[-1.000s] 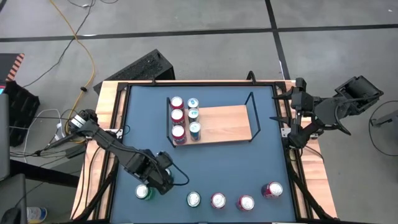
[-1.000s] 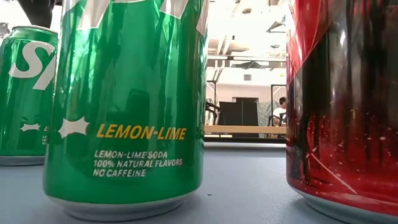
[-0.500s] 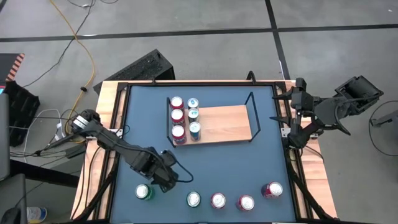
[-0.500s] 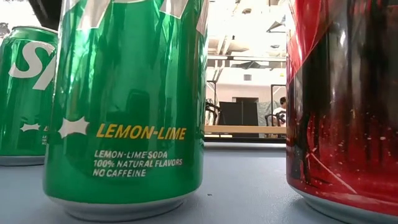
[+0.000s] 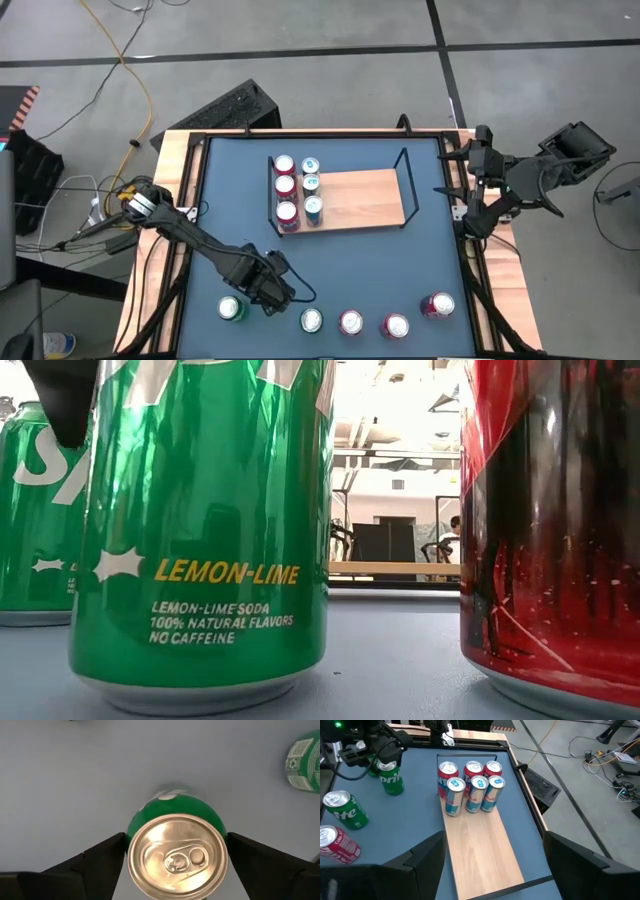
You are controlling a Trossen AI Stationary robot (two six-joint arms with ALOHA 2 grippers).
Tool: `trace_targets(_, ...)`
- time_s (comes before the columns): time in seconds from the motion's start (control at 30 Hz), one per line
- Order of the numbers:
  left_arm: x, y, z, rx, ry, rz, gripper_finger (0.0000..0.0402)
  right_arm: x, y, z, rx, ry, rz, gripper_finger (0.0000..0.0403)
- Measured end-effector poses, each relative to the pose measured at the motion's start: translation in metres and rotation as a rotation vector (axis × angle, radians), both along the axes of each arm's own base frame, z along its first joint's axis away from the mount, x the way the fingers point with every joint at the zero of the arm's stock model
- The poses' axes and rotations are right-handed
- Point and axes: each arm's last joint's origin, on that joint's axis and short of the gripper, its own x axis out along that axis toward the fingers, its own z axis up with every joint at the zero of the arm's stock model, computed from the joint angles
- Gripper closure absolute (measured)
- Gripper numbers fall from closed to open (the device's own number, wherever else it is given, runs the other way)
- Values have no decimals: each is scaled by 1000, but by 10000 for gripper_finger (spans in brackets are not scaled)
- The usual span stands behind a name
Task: Place canned beverage on shelf
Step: Put the green soda can on the shelf
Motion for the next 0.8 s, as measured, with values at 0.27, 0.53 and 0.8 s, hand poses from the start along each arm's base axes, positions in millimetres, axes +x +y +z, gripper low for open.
trace_targets(0.27, 2, 0, -1, 11, -18, 4, 130, 0, 0, 0, -1, 0, 0, 85)
trace_targets(0.53, 12, 3, 19, -21, -84, -91, 130, 0, 0, 0, -1, 0, 1, 85)
trace_targets(0.8, 29, 33, 68, 4, -180, -301, 130, 0, 0, 0, -6, 3, 6, 85)
